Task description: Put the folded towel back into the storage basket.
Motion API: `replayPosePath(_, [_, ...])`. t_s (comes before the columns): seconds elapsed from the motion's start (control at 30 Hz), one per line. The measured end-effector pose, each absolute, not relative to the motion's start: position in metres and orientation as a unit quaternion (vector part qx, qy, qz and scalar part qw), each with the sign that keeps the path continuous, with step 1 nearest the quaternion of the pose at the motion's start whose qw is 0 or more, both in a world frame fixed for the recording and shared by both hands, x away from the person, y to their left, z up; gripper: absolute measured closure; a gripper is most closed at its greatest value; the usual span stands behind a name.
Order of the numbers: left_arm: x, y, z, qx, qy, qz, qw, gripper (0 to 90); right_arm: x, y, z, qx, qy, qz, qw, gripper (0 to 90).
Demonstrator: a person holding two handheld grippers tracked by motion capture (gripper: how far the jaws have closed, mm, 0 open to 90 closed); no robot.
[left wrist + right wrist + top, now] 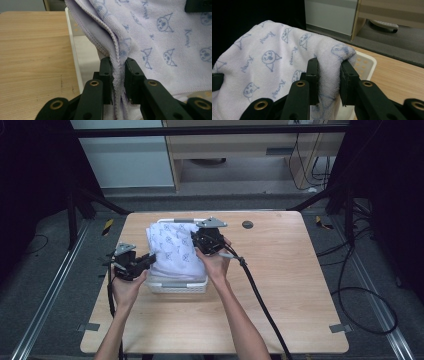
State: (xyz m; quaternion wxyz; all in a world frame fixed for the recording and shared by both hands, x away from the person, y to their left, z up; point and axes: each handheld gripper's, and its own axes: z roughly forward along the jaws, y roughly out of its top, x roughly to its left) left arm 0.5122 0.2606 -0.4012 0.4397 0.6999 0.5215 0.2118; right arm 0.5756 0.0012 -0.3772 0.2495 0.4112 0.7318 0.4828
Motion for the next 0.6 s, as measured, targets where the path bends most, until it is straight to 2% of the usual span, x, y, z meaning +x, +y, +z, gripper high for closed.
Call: replayPosePath(0.6, [0.520, 0.257, -0.416, 0.711, 0.529, 0.207, 0.414, 76.9, 0.582, 0.006, -0.395, 0.423, 0.742, 0.460, 0.243, 72.6])
